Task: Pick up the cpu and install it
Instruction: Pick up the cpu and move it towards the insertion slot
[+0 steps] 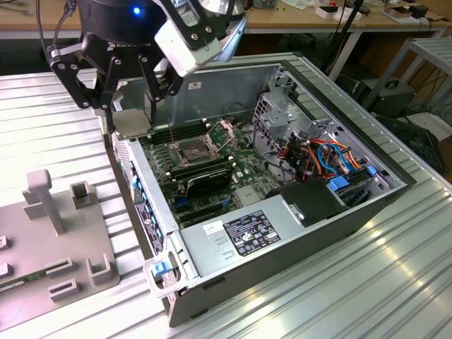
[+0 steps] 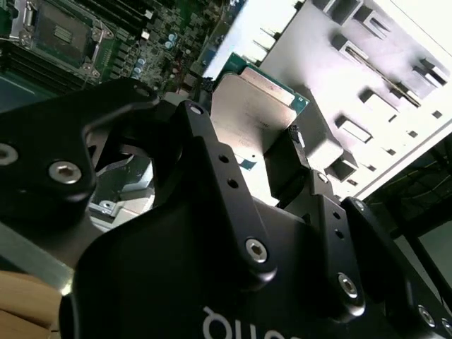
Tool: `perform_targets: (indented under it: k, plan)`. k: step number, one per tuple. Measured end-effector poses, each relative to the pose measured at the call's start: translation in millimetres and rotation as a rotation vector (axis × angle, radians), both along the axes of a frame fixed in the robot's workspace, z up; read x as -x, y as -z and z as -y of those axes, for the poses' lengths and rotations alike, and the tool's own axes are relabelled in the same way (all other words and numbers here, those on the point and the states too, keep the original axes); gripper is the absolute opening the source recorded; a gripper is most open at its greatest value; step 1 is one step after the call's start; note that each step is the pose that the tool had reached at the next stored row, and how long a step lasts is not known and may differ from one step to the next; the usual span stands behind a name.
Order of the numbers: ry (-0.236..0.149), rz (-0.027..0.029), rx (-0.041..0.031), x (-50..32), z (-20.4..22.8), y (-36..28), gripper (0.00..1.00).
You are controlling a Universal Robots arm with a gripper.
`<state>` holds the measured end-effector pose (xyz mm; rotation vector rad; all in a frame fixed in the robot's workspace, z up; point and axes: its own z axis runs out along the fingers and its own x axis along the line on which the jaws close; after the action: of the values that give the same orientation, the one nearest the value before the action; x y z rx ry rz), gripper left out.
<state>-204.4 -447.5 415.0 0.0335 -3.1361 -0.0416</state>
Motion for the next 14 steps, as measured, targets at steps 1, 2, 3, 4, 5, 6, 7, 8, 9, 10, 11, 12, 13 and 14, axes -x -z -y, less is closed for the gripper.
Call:
perform_targets:
  k: [1,2,3,4,5,6,7,8,9,10,11,12,13,14]
  plan:
    - [0.000,0.0000,0.0000,-4.1,0.0,0.0,0.55]
    - [0.000,0.0000,-0.0001,-7.4,0.0,0.0,0.55]
    - [0.000,0.0000,0.0000,-11.2,0.0,0.0,0.55]
    - [0.000,-0.0001,0.0000,-14.2,0.0,0.0,0.55]
    - [0.000,-0.0001,0.0000,-18.2,0.0,0.0,0.55]
    - [0.000,0.0000,0.0000,-21.4,0.0,0.0,0.55]
    - [0.000,-0.0001,0.0000,-25.3,0.0,0.0,0.55]
    - [0.000,0.0000,0.0000,-28.8,0.0,0.0,0.55]
    - [0.000,0.0000,0.0000,-32.9,0.0,0.0,0.55]
    - [0.000,0.0001,-0.0001,-36.4,0.0,0.0,0.55]
    - [0.000,0.0000,0.0000,-39.9,0.0,0.0,0.55]
    - [0.000,0.0000,0.0000,-43.0,0.0,0.0,0.55]
    - [0.000,0.0000,0.0000,-46.6,0.0,0.0,0.55]
    - [0.000,0.0000,0.0000,-50.2,0.0,0.0,0.55]
